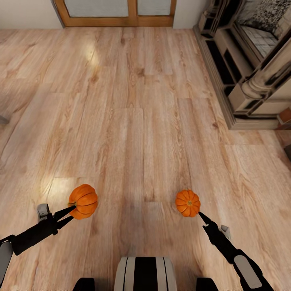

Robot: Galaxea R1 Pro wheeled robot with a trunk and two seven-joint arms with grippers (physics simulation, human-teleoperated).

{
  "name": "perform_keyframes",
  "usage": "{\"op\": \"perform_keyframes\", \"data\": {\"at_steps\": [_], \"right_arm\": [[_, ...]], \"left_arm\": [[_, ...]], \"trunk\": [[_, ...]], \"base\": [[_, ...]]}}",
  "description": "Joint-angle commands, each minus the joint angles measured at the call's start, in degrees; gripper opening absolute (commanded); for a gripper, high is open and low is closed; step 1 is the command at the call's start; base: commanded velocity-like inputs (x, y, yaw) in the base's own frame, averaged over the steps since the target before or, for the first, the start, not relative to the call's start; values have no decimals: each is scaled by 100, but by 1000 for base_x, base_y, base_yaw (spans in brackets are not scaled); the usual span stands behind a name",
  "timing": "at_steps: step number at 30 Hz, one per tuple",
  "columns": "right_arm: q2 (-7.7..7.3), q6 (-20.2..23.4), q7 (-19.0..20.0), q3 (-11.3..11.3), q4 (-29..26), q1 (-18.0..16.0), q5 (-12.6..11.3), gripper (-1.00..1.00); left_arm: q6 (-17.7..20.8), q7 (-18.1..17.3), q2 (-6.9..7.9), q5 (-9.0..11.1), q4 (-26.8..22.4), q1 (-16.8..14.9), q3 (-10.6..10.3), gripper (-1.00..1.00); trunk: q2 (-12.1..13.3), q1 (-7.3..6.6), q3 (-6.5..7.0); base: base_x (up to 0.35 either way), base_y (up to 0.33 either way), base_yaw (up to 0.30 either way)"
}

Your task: Place each of the two pumpkins and all three candles from the living room inside a cabinet in the living room (use any cabinet), then make sure every cabinet is closed, and position the cauldron so it is next to a table in the living room.

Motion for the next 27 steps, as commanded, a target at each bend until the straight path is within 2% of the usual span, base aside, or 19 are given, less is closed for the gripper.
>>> {"op": "perform_keyframes", "data": {"at_steps": [1, 3, 9, 27], "right_arm": [[1, -1, 0, 0, 0, 0, -1, 100], [1, -3, 0, -2, 0, 0, -1, 100], [8, -5, 0, 1, 0, 0, -5, 100], [17, -12, 8, 1, 0, 0, 15, 100]], "left_arm": [[6, 2, 0, 14, -1, 0, 0, -100], [6, 2, 0, 14, -1, 0, 0, -100], [6, -5, 7, 14, -1, 0, 4, -100], [8, 2, 1, 14, -1, 0, -9, -100]], "trunk": [[-2, 2, -23], [-4, 7, -67], [-4, 7, -67], [-4, 7, -67]], "base": [[0, 0, 0], [0, 0, 0], [2, 0, 0], [102, 0, 0]]}}
